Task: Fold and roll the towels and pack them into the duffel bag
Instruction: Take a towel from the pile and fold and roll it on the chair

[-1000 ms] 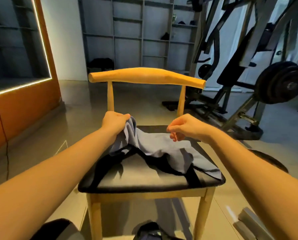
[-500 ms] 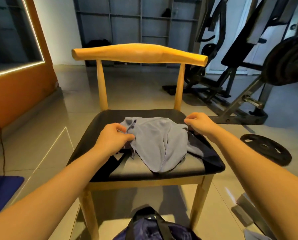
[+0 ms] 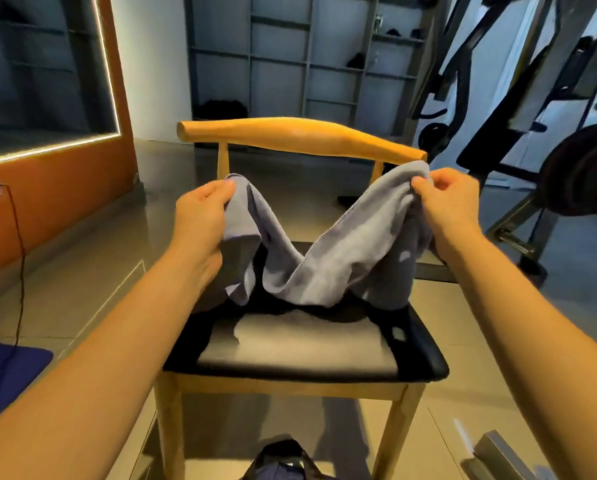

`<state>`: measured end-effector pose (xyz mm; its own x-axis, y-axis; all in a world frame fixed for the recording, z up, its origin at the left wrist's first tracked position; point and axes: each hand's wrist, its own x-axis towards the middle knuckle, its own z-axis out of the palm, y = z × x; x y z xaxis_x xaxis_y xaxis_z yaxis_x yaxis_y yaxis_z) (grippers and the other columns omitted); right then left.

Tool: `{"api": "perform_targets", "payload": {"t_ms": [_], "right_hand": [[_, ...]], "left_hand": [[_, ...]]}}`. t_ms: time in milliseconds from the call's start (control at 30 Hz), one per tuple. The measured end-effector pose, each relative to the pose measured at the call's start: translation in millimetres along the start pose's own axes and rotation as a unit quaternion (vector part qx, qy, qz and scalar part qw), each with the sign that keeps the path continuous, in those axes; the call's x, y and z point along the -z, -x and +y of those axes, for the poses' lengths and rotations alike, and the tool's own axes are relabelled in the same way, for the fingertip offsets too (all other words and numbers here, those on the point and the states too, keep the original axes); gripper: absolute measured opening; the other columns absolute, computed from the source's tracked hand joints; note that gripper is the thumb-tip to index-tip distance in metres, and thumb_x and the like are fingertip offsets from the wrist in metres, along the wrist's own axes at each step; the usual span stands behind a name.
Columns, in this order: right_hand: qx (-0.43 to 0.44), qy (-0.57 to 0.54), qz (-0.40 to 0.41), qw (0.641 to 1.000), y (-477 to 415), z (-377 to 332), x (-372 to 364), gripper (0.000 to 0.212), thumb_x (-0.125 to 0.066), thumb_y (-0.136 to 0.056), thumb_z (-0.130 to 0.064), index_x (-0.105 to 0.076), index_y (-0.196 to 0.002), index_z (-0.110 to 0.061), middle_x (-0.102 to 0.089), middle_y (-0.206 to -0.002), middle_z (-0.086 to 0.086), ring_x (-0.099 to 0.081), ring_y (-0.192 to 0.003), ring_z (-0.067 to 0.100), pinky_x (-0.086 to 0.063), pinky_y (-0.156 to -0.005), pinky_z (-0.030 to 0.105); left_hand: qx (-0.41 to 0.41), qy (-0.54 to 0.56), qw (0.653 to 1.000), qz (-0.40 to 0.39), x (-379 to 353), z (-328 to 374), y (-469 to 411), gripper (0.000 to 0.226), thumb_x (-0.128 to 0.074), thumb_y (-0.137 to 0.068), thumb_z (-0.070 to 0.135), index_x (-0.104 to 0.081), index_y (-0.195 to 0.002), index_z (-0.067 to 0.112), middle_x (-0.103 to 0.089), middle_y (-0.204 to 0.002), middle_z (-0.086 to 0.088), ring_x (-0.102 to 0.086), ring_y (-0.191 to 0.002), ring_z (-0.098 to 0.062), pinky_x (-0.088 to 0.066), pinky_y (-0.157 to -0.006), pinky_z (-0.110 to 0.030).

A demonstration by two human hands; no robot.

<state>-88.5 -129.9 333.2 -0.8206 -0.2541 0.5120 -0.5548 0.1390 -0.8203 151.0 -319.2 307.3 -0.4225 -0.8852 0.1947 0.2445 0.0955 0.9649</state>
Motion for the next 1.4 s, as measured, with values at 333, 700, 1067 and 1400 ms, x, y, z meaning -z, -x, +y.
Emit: {"api": "perform_targets", "payload": {"t_ms": [333,700,1067,1400], "right_hand": [[0.05,0.012,-0.178,0.983,82.1,14.2,-17.8,0.042,-0.059,-0.101,-0.026,-0.057,-0.071,0.004,-0.05,-0.061,0.009,-0.046,-0.057,0.011,-0.042,-0.051,0.019],[0.171,-0.042,-0.129,0.976,111.0,-11.9,-30.6,0.02,-0.061,-0.1,-0.014,-0.071,-0.083,-0.017,-0.06,-0.063,-0.01,-0.051,-0.059,0.002,-0.04,-0.056,0.017],[0.23,-0.015,-0.164,0.959,123.5,5.4,-37.7,0.03,-0.052,-0.101,-0.032,-0.075,-0.112,-0.015,-0.064,-0.095,-0.006,-0.063,-0.087,0.011,-0.056,-0.074,0.034],[0.121,-0.118,-0.183,0.968,113.2,-1.2,-28.1,0.009,-0.075,-0.09,-0.013,-0.07,-0.095,-0.019,-0.07,-0.085,-0.001,-0.067,-0.074,0.013,-0.054,-0.061,0.022]], "left_hand": [[0.077,-0.085,0.992,-0.051,-13.2,-12.7,3.9,0.043,-0.083,-0.083,0.031,-0.072,-0.101,-0.006,-0.063,-0.087,-0.015,-0.058,-0.067,-0.019,-0.05,-0.053,-0.021],[0.175,0.076,0.96,-0.206,-50.4,-13.2,33.2,0.026,-0.064,-0.093,-0.001,-0.073,-0.117,0.005,-0.075,-0.113,-0.009,-0.07,-0.101,-0.018,-0.057,-0.081,-0.027],[0.199,0.128,0.953,-0.191,-58.0,-28.0,45.6,0.024,-0.053,-0.097,-0.002,-0.071,-0.113,-0.002,-0.073,-0.114,-0.018,-0.069,-0.111,-0.029,-0.05,-0.107,-0.042],[0.137,0.03,0.959,-0.248,-45.8,-12.5,49.3,0.035,-0.06,-0.086,-0.018,-0.07,-0.113,0.001,-0.078,-0.099,-0.014,-0.075,-0.089,-0.023,-0.059,-0.08,-0.026]]}}
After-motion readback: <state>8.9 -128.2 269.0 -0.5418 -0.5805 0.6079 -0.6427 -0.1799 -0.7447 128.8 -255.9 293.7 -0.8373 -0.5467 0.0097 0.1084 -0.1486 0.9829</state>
